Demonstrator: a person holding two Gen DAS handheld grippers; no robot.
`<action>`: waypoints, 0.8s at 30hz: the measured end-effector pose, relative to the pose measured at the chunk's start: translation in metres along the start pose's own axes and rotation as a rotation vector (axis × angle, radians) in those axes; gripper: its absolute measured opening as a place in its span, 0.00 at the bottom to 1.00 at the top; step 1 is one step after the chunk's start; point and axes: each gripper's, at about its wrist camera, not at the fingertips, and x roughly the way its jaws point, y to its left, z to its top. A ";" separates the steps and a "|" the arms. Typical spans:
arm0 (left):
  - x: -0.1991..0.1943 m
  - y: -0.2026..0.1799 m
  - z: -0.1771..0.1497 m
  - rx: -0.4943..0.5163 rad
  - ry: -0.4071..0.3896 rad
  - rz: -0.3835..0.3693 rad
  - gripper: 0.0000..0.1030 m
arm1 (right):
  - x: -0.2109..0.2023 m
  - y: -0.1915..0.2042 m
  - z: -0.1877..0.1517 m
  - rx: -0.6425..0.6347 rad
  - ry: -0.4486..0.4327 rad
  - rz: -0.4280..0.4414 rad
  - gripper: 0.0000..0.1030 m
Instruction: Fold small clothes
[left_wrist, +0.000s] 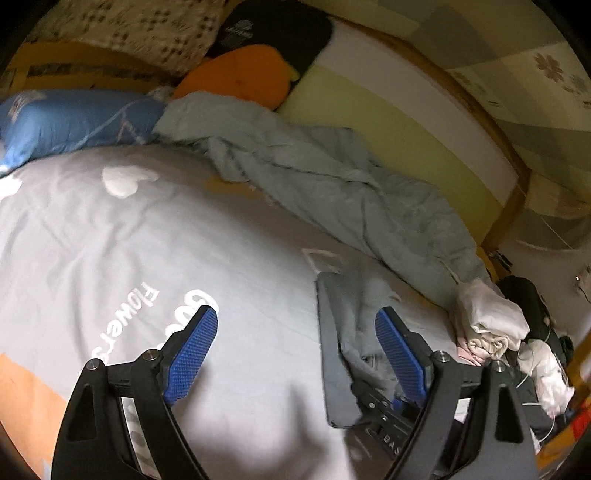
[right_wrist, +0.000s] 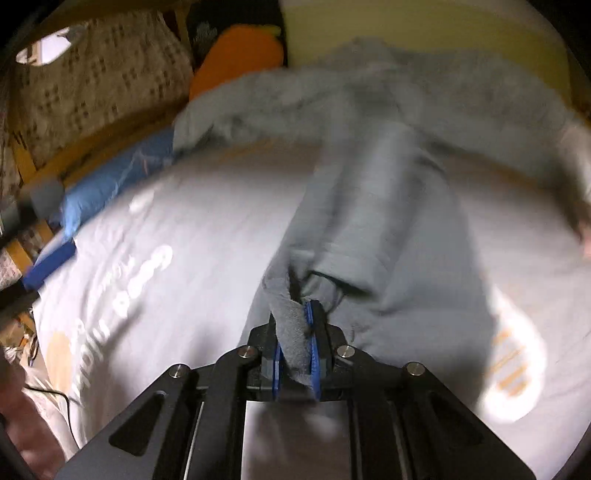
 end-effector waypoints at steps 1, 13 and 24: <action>0.001 0.001 -0.001 -0.002 0.005 0.000 0.84 | 0.000 0.002 -0.004 -0.003 -0.019 -0.014 0.11; 0.021 -0.027 -0.022 0.097 0.093 -0.018 0.84 | -0.053 -0.014 -0.029 0.026 0.016 0.143 0.47; 0.033 -0.044 -0.037 0.162 0.146 -0.005 0.84 | -0.085 -0.057 -0.020 0.105 -0.156 -0.222 0.46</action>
